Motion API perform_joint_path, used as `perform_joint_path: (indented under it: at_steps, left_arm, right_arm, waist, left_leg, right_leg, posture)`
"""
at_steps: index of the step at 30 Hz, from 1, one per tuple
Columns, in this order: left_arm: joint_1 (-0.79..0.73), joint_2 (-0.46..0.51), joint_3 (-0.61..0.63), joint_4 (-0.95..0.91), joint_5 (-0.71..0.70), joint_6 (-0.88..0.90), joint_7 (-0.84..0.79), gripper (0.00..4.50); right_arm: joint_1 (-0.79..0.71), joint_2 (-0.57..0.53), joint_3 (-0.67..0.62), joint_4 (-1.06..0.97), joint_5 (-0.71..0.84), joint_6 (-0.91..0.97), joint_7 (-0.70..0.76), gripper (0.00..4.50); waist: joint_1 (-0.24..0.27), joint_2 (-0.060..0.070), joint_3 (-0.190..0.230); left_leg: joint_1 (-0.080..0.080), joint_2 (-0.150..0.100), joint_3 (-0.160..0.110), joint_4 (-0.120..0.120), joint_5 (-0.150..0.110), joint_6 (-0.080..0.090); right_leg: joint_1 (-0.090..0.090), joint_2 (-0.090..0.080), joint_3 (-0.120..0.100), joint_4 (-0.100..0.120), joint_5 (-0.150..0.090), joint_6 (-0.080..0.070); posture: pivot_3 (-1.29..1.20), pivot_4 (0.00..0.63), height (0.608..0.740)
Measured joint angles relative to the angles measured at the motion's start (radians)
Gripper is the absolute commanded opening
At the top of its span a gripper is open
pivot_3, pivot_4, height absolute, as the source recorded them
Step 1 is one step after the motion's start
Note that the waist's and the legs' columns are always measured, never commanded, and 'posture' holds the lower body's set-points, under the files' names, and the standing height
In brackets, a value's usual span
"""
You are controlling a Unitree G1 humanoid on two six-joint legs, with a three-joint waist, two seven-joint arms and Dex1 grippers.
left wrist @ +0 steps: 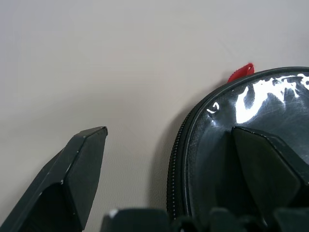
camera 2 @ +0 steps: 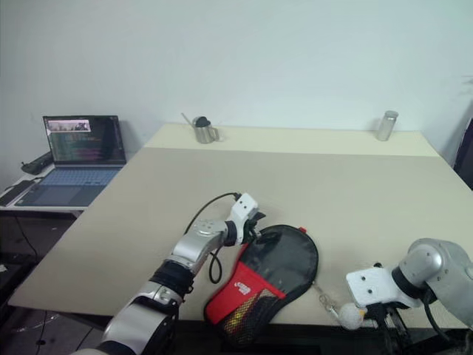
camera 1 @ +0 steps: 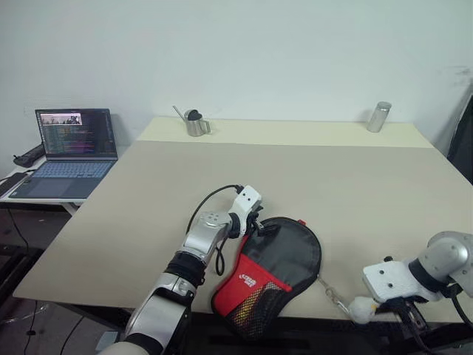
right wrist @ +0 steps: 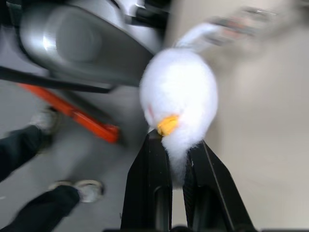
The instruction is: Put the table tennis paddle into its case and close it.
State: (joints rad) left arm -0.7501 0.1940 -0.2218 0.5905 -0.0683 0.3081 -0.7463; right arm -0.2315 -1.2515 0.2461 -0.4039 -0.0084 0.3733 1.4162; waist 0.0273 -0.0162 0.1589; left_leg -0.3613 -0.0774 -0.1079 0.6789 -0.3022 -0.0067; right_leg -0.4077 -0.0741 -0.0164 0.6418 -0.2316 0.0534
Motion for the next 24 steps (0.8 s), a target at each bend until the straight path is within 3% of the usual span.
perform_joint_path:
  at_steps: [4, 5, 17, 22, 24]
  left_arm:
    - [0.03, 0.025, 0.021, -0.046, -0.034, 0.0, -0.072, 4.5]
    - [0.03, 0.033, 0.027, -0.056, -0.045, 0.008, -0.088, 4.5]
    - [-0.01, 0.248, 0.106, -0.291, -0.173, 0.161, -0.285, 4.5]
    - [-0.006, 0.412, 0.123, -0.329, -0.177, 0.157, -0.369, 4.5]
    - [0.03, 0.477, 0.127, -0.379, -0.188, 0.163, -0.415, 4.5]
  right_arm:
    - [-0.076, 0.036, 0.024, 0.099, -0.055, -0.025, -0.019, 0.01]
    - [-0.087, 0.043, 0.028, 0.122, -0.066, -0.031, -0.024, 0.68]
    - [-0.185, 0.09, 0.043, 0.333, -0.11, -0.117, -0.03, 4.48]
    - [-0.245, 0.117, -0.036, 0.383, -0.035, -0.125, -0.033, 4.48]
    - [-0.311, 0.186, -0.073, 0.41, -0.003, -0.089, -0.076, 4.48]
  waist:
    - [-0.004, -0.001, 0.001]
    - [-0.004, -0.001, 0.002]
    - [-0.011, -0.001, 0.005]
    - [-0.027, 0.0, 0.007]
    - [-0.034, 0.0, 0.007]
  left_leg:
    - [-0.002, 0.0, 0.001, 0.0, 0.0, 0.0]
    - [-0.003, 0.0, 0.001, 0.0, 0.0, 0.0]
    - [-0.004, 0.001, 0.002, -0.001, -0.001, -0.002]
    - [-0.004, 0.001, 0.003, -0.002, -0.001, -0.002]
    - [-0.003, 0.001, 0.003, -0.002, -0.001, -0.002]
  right_leg:
    - [-0.004, 0.001, 0.001, 0.001, 0.002, -0.004]
    - [-0.005, 0.001, 0.001, 0.001, 0.003, -0.005]
    - [-0.008, 0.002, 0.003, 0.002, 0.003, -0.006]
    - [-0.008, 0.002, 0.004, 0.002, 0.003, -0.006]
    - [-0.008, 0.002, 0.005, 0.002, 0.003, -0.006]
  posture:
    - [0.0, 0.15, 0.74]
    - [0.0, 0.15, 0.74]
    - [0.0, 0.15, 0.74]
    - [0.0, 0.15, 0.74]
    - [0.0, 0.15, 0.74]
